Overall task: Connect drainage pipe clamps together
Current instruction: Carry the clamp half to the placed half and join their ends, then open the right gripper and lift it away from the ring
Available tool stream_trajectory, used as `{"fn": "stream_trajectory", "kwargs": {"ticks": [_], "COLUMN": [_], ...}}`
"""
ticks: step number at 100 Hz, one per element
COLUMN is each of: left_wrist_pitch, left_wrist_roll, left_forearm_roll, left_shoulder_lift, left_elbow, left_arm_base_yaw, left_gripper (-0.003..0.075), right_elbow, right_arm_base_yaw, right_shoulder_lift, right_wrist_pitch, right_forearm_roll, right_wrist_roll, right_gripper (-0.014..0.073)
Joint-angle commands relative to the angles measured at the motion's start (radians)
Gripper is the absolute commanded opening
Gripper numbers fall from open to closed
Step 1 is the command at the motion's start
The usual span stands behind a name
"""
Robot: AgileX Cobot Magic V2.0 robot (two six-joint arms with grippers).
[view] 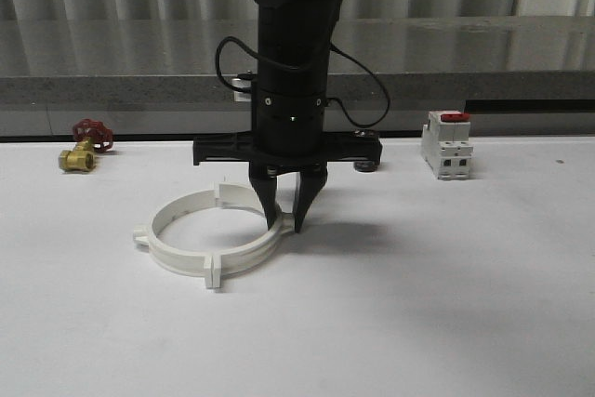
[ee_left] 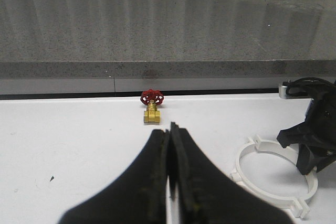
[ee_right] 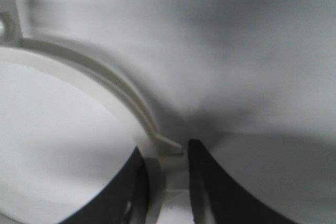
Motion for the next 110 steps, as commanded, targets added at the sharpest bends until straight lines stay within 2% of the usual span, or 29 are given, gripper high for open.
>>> {"fn": "stream_trajectory", "kwargs": {"ticks": [1,11,18,38,44,67,76,90,102,107,110], "left_wrist_pitch": [-0.074,-0.074,-0.074,-0.074,-0.074,-0.074,-0.074,-0.074,-0.074,-0.074,-0.074], "left_wrist_roll": [-0.007,-0.007,-0.007,-0.007,-0.007,-0.007,-0.007,-0.007,-0.007,-0.007,-0.007], "left_forearm_roll": [-0.018,-0.018,-0.018,-0.018,-0.018,-0.018,-0.018,-0.018,-0.018,-0.018,-0.018], "left_shoulder_lift": [0.008,0.008,0.008,0.008,0.008,0.008,0.008,0.008,0.008,0.008,0.008], "left_elbow": [-0.026,-0.026,-0.026,-0.026,-0.026,-0.026,-0.026,-0.026,-0.026,-0.026,-0.026], "left_arm_base_yaw": [0.002,0.002,0.002,0.002,0.002,0.002,0.002,0.002,0.002,0.002,0.002], "left_gripper": [-0.0021,-0.0021,-0.0021,-0.0021,-0.0021,-0.0021,-0.0021,-0.0021,-0.0021,-0.0021,-0.0021], "right_elbow": [-0.031,-0.031,-0.031,-0.031,-0.031,-0.028,-0.026,0.002,0.074,0.113,0.143], "right_arm_base_yaw": [0.001,0.001,0.001,0.001,0.001,0.001,0.001,-0.004,-0.020,-0.028,-0.032], "right_shoulder_lift": [-0.067,-0.066,-0.065,-0.067,-0.073,-0.133,-0.166,-0.227,-0.298,-0.334,-0.361], "right_wrist_pitch": [-0.026,-0.028,-0.034,-0.053,-0.053,-0.012,0.009,0.058,0.065,0.054,0.045], "right_forearm_roll": [-0.004,-0.005,-0.005,-0.006,-0.007,-0.019,-0.019,-0.019,-0.019,-0.019,-0.019], "right_wrist_roll": [0.005,0.005,0.005,0.005,0.005,-0.022,-0.113,-0.239,-0.265,-0.270,-0.273], "right_gripper": [0.0039,0.0043,0.0087,0.0406,0.0431,0.0423,0.0367,0.0166,-0.0017,-0.0069,-0.0067]}}
